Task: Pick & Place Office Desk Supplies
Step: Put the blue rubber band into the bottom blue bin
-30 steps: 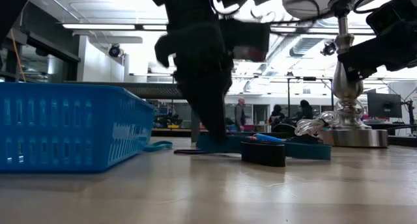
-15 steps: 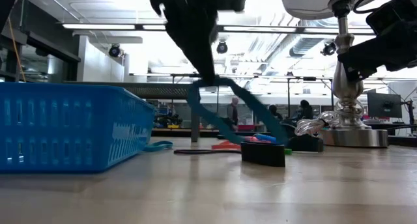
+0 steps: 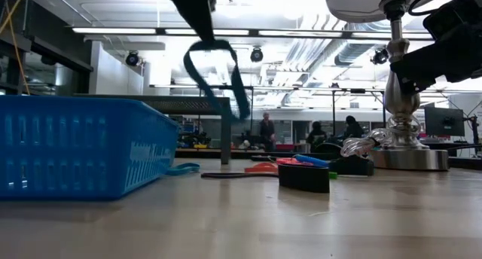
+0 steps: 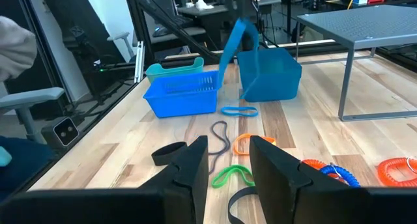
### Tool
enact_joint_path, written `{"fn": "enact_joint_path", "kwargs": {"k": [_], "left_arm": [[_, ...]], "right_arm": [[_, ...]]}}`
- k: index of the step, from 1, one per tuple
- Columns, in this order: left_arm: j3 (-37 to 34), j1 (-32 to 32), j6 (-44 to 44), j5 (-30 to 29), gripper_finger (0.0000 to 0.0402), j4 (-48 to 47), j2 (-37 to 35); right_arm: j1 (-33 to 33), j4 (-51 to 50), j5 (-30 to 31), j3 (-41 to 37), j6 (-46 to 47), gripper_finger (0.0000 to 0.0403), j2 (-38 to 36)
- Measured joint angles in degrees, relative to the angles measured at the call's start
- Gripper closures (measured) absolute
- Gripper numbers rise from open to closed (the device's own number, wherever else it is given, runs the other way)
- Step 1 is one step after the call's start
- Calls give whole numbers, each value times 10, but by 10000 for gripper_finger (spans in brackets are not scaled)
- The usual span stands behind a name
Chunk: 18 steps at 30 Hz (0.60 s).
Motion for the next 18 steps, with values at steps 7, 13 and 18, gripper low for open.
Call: {"fn": "enact_joint_path", "kwargs": {"k": [7, 13, 18], "left_arm": [[0, 15, -15, -1, 401, -44, -52], [0, 7, -49, -1, 401, -92, -58], [0, -20, -75, 21, 401, -113, -58]], "right_arm": [[0, 0, 0, 0, 0, 302, 0], [0, 0, 0, 0, 0, 302, 0], [0, 0, 0, 0, 0, 302, 0]]}}
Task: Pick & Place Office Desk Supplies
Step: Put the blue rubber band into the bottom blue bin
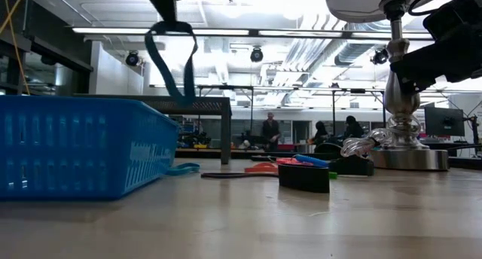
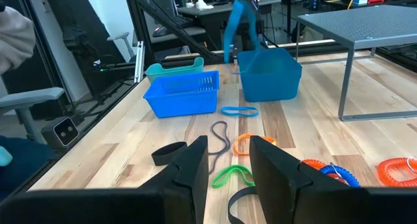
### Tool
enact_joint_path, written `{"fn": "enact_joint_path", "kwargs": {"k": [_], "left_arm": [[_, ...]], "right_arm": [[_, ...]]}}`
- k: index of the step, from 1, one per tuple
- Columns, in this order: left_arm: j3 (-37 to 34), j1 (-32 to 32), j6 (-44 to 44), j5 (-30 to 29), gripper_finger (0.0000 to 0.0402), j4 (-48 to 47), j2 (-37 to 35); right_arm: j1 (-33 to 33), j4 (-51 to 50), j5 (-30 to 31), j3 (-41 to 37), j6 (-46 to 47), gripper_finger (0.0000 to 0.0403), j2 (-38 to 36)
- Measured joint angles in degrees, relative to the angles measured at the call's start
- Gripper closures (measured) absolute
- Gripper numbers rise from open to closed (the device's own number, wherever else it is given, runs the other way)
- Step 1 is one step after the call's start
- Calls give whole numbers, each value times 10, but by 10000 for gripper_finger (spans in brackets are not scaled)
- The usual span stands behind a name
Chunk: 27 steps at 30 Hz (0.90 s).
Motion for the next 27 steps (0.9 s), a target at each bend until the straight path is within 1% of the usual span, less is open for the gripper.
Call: {"fn": "enact_joint_path", "kwargs": {"k": [5, 8, 12, 15, 18, 23, 27], "left_arm": [[0, -36, -21, 33, 401, 1, 0], [0, -59, -49, 35, 401, -6, -9], [0, -94, -80, 30, 401, -22, -23], [0, -120, -106, 15, 401, -35, -27], [0, -143, -111, 4, 401, -42, -25], [0, -168, -128, 2, 401, -43, -24], [0, -183, -134, -19, 401, -44, -24]], "right_arm": [[0, 0, 0, 0, 0, 302, 0], [0, 0, 0, 0, 0, 302, 0], [0, 0, 0, 0, 0, 302, 0], [0, 0, 0, 0, 0, 302, 0], [0, 0, 0, 0, 0, 302, 0], [0, 0, 0, 0, 0, 302, 0], [0, 0, 0, 0, 0, 302, 0]]}}
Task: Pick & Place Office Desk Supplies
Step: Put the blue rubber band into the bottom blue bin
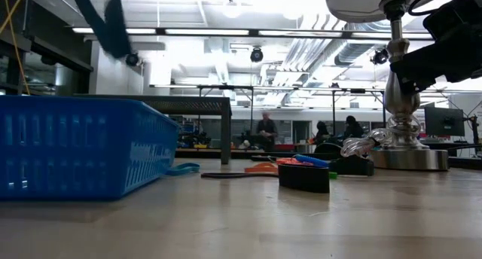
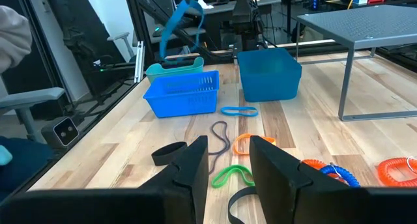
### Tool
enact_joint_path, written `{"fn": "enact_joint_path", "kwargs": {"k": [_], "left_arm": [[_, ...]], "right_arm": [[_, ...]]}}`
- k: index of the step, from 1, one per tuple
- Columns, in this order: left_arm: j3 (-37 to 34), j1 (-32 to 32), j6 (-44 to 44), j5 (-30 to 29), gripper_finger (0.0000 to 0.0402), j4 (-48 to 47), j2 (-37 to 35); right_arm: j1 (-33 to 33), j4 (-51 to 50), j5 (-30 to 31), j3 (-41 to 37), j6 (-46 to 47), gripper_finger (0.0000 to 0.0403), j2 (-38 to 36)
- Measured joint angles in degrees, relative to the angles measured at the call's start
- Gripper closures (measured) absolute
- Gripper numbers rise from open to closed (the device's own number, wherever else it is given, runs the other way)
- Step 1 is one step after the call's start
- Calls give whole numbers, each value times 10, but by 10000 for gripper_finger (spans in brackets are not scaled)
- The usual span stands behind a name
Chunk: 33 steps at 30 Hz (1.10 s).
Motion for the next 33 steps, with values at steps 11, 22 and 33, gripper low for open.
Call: {"fn": "enact_joint_path", "kwargs": {"k": [11, 22, 33], "left_arm": [[-76, -3, -2, -3, 401, 59, 1], [-218, 4, 18, 32, 401, 218, 4], [-243, 16, 112, 99, 401, 319, 30]], "right_arm": [[0, 0, 0, 0, 0, 302, 0], [0, 0, 0, 0, 0, 302, 0], [0, 0, 0, 0, 0, 302, 0]]}}
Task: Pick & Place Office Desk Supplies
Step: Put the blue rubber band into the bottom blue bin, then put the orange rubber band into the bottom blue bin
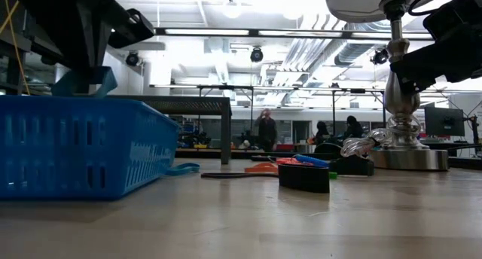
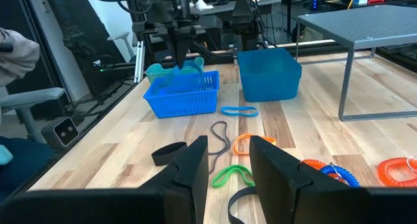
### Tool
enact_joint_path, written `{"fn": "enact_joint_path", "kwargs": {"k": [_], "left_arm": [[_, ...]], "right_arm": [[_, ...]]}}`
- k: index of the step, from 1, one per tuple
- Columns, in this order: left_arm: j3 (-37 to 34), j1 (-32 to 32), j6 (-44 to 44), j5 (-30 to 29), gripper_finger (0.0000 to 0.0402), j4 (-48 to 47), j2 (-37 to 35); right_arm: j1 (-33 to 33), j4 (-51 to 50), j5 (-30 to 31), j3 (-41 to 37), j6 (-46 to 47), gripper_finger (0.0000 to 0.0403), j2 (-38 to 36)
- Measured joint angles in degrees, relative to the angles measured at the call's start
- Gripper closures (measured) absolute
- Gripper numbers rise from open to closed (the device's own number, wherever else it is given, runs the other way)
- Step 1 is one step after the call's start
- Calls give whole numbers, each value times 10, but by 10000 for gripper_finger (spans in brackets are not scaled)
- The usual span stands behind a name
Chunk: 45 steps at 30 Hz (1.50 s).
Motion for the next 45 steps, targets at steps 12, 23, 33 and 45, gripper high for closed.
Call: {"fn": "enact_joint_path", "kwargs": {"k": [12, 23, 33, 45], "left_arm": [[0, 19, 15, 6, 399, 1, 1], [0, 26, 22, 8, 320, 1, 1], [0, 26, 22, 7, 297, 1, 1], [0, 86, 101, 3, 297, 108, 1]], "right_arm": [[0, 0, 0, 0, 0, 302, 0], [0, 0, 0, 0, 0, 302, 0], [0, 0, 0, 0, 0, 302, 0], [0, 0, 0, 0, 0, 302, 0]]}}
